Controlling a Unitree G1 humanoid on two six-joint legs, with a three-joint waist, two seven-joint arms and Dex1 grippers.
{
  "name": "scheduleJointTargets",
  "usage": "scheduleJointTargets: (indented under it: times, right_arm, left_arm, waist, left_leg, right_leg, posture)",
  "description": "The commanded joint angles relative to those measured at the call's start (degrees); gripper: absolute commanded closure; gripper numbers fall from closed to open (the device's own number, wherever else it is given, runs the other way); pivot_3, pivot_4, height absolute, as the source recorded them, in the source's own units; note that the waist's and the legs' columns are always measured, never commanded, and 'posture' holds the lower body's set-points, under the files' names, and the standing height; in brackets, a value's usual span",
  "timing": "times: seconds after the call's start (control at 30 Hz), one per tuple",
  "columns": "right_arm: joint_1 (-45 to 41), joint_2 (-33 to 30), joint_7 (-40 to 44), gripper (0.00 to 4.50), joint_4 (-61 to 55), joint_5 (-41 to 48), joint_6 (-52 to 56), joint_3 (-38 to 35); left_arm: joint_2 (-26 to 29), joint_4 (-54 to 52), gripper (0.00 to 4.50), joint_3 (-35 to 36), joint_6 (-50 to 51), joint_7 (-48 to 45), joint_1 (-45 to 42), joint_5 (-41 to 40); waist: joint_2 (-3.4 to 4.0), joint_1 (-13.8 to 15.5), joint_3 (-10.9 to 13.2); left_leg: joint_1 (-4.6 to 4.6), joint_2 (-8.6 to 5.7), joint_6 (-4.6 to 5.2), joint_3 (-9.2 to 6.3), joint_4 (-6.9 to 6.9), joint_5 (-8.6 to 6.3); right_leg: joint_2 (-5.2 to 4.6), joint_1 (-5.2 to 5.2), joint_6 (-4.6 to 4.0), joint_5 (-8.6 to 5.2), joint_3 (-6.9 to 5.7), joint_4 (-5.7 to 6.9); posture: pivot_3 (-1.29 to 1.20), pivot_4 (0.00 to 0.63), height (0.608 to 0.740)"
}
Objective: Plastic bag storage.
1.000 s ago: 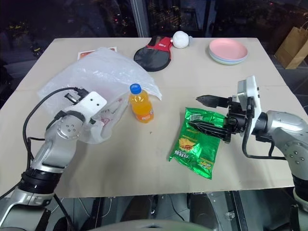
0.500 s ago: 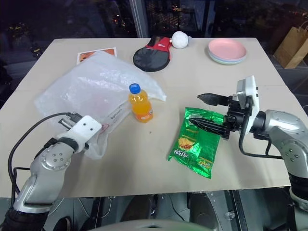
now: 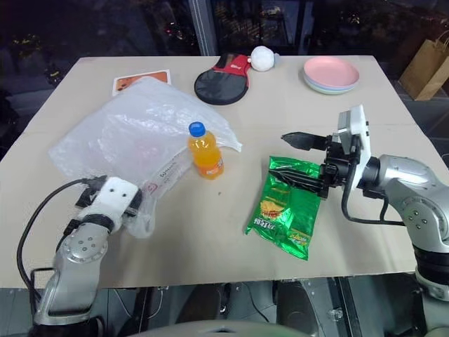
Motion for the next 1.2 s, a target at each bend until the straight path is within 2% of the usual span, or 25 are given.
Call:
scheduleJointTargets:
  times: [0.03, 0.37, 0.4, 0.43, 0.63, 0.67, 0.77, 0.83, 0.93, 1.07, 1.2]
  right_arm:
    - [-0.84, 0.14, -0.37, 0.0, -1.12, 0.23, -0.46, -0.57]
    - [-0.52, 0.17, -1.11, 0.0, -1.56, 0.4, -0.51, -0.82]
    - [-0.53, 0.25, -1.17, 0.0, -1.57, 0.38, -0.56, -0.78]
    - [-0.59, 0.37, -1.26, 0.0, -1.54, 0.26, -0.64, -0.65]
    - [-0.73, 0.77, -1.34, 0.0, -1.26, -0.12, -1.02, -0.47]
    - [-0.78, 0.8, -1.32, 0.0, -1.18, -0.19, -1.08, -0.45]
    - [-0.83, 1.0, -1.14, 0.0, -0.91, -0.58, -1.36, -0.28]
    - [-0.89, 1.18, -1.08, 0.0, -0.82, -0.78, -1.38, -0.22]
    - [-1.16, 1.56, -1.06, 0.0, -0.39, -0.71, -1.24, -0.19]
    - [-1.32, 3.87, -2.91, 0.0, -0.46, -1.59, -0.7, 2.36]
    - [-2.98, 7.97, -6.39, 0.0, -0.02, -6.4, -1.15, 8.12]
  left_arm:
    - [-5.24, 0.38, 0.31, 2.26, 0.98, -0.91, -0.01, -7.35]
    - [-5.12, 2.58, 0.31, 2.52, 0.29, -0.35, -0.08, -10.23]
    - [-4.4, 2.6, 0.91, 2.37, -0.15, -0.68, -0.29, -10.27]
    - [-3.55, 2.67, 1.15, 2.21, -0.68, -0.98, -0.47, -10.17]
    - [-1.18, 2.8, 3.99, 3.78, -1.04, -1.46, -0.51, -11.75]
    - [-0.97, 2.83, 4.3, 4.22, -1.01, -1.4, -0.43, -12.06]
    - [-1.34, 2.77, 4.3, 7.34, -1.72, -2.01, -1.57, -15.81]
    - [-2.56, 2.06, 4.3, 11.55, -1.59, -3.68, -4.1, -22.33]
    - [-2.48, -1.54, 4.3, 17.93, 1.71, -9.83, -8.38, -38.16]
    - [5.16, -3.57, 4.3, 27.39, 14.11, -17.1, -10.04, -64.59]
    - [8.87, -1.41, 4.3, 30.72, 19.93, -13.54, -9.58, -81.05]
  waist:
    - [-0.03, 0.13, -0.02]
    - [0.05, 0.08, -0.08]
    - [0.05, 0.08, -0.08]
    - [0.05, 0.05, -0.08]
    - [0.04, -0.26, -0.08]
    - [0.04, -0.25, -0.08]
    - [0.03, -0.21, -0.07]
    - [0.0, -0.13, -0.05]
    - [-0.06, 0.01, -0.02]
    - [-0.08, -0.55, -0.01]
    - [-0.05, -1.36, 0.0]
  left_leg:
    - [0.0, 0.0, 0.0, -0.01, 0.03, 0.0]
    - [0.06, -0.02, 0.0, -0.02, 0.05, 0.0]
    - [0.06, -0.02, 0.0, -0.02, 0.05, 0.0]
    - [0.06, -0.02, 0.0, -0.03, 0.05, 0.0]
    - [0.07, 0.01, 0.0, -0.01, 0.05, 0.0]
    - [0.07, 0.01, 0.0, -0.02, 0.05, 0.0]
    - [0.05, 0.01, 0.0, -0.02, 0.04, 0.0]
    - [0.04, 0.01, 0.0, -0.03, 0.04, 0.0]
    - [0.02, 0.01, 0.0, -0.09, 0.07, 0.01]
    - [0.0, 0.02, -0.01, -0.06, 0.07, 0.0]
    - [0.04, 0.07, -0.01, -0.06, 0.01, 0.0]
  right_leg:
    - [0.0, 0.03, 0.0, 0.0, -0.01, 0.01]
    - [0.02, 0.08, 0.0, 0.0, -0.01, 0.01]
    - [0.02, 0.08, 0.0, 0.0, -0.01, 0.02]
    - [0.03, 0.08, 0.0, -0.01, -0.01, 0.02]
    - [0.07, 0.07, 0.0, -0.01, 0.02, 0.01]
    - [0.07, 0.07, 0.0, -0.01, 0.02, 0.0]
    - [0.07, 0.07, 0.0, -0.01, 0.01, 0.0]
    - [0.07, 0.07, 0.0, -0.01, 0.0, -0.01]
    - [0.07, 0.07, 0.0, -0.01, -0.06, 0.0]
    - [0.06, 0.06, 0.0, -0.01, -0.04, -0.01]
    - [0.09, 0.01, -0.01, -0.02, -0.03, 0.03]
  posture:
    - [0.0, 0.15, 0.74]
    - [0.0, 0.15, 0.74]
    - [0.0, 0.15, 0.74]
    - [0.0, 0.15, 0.74]
    - [0.0, 0.15, 0.74]
    - [0.0, 0.15, 0.74]
    - [0.0, 0.15, 0.74]
    - [0.0, 0.15, 0.74]
    - [0.0, 0.15, 0.74]
    - [0.0, 0.15, 0.74]
    - [0.0, 0.15, 0.74]
